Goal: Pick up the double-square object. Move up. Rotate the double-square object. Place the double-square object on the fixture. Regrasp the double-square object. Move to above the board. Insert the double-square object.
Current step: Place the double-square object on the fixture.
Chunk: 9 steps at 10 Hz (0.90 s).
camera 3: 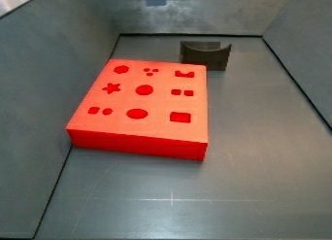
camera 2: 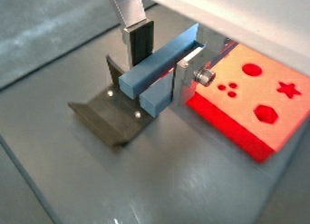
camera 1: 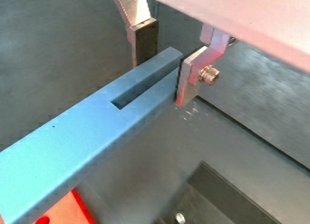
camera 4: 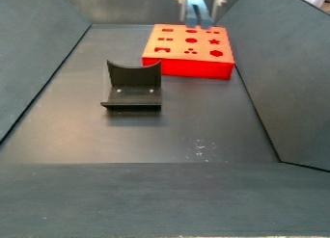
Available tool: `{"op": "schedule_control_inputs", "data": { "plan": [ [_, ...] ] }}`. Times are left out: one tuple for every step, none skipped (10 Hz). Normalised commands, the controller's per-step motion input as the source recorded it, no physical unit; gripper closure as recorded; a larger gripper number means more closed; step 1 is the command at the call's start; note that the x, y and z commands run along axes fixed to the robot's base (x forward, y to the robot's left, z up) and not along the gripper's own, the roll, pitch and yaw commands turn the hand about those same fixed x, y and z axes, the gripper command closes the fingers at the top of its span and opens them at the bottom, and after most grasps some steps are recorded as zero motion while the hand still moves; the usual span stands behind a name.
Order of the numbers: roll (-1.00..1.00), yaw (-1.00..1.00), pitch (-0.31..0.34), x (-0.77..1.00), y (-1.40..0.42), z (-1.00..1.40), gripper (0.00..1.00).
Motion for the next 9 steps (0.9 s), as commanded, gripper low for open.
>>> {"op": "schedule_control_inputs", "data": {
  "plan": [
    [0.12, 0.03, 0.003, 1.00, -0.17, 0.06, 1.00],
    [0.12, 0.03, 0.025, 1.00, -0.14, 0.05, 1.00],
    [0.11, 0.04, 0.048, 1.00, -0.12, 0.04, 1.00],
    [0.11, 0.04, 0.068, 1.00, -0.10, 0.03, 1.00],
    [0.10, 0.04, 0.094, 0.92, -0.06, 0.02, 1.00],
    [0.10, 0.05, 0.110, 0.82, -0.04, 0.01, 1.00],
    [0.09, 0.05, 0.128, 0.68, -0.03, 0.01, 1.00],
    [0.09, 0.05, 0.141, 0.58, -0.02, 0.01, 1.00],
    [0.08, 0.06, 0.146, 0.51, -0.02, 0.01, 1.00]
  ]
}}
